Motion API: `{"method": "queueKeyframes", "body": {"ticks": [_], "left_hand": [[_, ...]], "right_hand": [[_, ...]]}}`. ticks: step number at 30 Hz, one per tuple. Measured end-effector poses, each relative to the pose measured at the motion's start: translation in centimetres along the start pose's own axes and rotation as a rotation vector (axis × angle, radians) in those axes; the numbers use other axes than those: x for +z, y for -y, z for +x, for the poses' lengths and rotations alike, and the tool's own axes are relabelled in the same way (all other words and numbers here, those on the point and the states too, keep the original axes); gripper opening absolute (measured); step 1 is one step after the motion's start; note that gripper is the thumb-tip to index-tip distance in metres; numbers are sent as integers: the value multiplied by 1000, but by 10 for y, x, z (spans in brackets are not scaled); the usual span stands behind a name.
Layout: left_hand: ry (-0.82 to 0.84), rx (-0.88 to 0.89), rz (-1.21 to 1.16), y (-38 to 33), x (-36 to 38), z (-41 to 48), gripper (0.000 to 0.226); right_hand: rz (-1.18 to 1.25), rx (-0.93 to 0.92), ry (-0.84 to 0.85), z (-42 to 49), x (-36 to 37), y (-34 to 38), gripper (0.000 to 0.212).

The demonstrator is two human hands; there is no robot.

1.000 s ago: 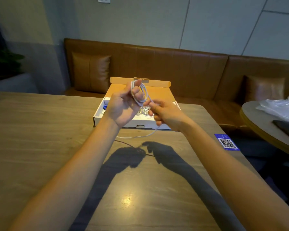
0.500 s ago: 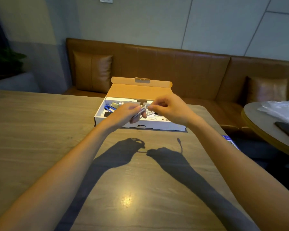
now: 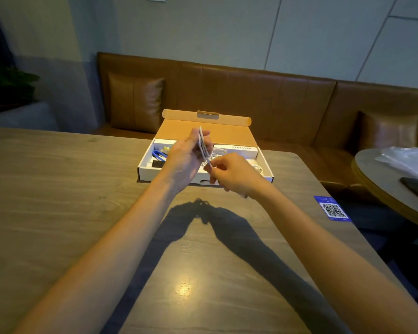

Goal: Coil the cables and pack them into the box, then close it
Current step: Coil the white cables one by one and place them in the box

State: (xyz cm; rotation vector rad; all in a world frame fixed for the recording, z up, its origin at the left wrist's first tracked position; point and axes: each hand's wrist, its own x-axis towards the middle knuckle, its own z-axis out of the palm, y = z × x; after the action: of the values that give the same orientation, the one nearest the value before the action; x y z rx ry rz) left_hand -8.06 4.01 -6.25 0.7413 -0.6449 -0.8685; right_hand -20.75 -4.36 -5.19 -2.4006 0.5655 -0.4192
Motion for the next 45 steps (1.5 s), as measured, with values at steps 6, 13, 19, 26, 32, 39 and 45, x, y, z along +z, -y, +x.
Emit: {"method": "queueKeyframes", "body": {"ticks": [6, 13, 19, 26, 32, 39, 45], "left_hand": [[-13, 285, 1142, 13, -6, -1, 33], [-68, 17, 819, 10, -5, -3, 43], [-62, -218, 168, 7, 4, -8, 35], [-197, -227, 236, 15, 5, -5, 42], [-259, -46, 652, 23, 11, -4, 37], [52, -96, 750, 16, 3, -8, 30], [-66, -85, 791, 18, -1, -7, 32]], "right_hand": [[-197, -69, 48, -4, -6, 8, 23], [285, -57, -202, 1, -21, -1, 15], [379, -54, -336, 2, 1, -17, 27], [460, -62, -304, 3, 14, -18, 21], [327, -97, -470, 8, 18, -19, 15], [240, -82, -441, 9, 12, -25, 28], [300, -36, -245, 7, 9, -35, 40]]}}
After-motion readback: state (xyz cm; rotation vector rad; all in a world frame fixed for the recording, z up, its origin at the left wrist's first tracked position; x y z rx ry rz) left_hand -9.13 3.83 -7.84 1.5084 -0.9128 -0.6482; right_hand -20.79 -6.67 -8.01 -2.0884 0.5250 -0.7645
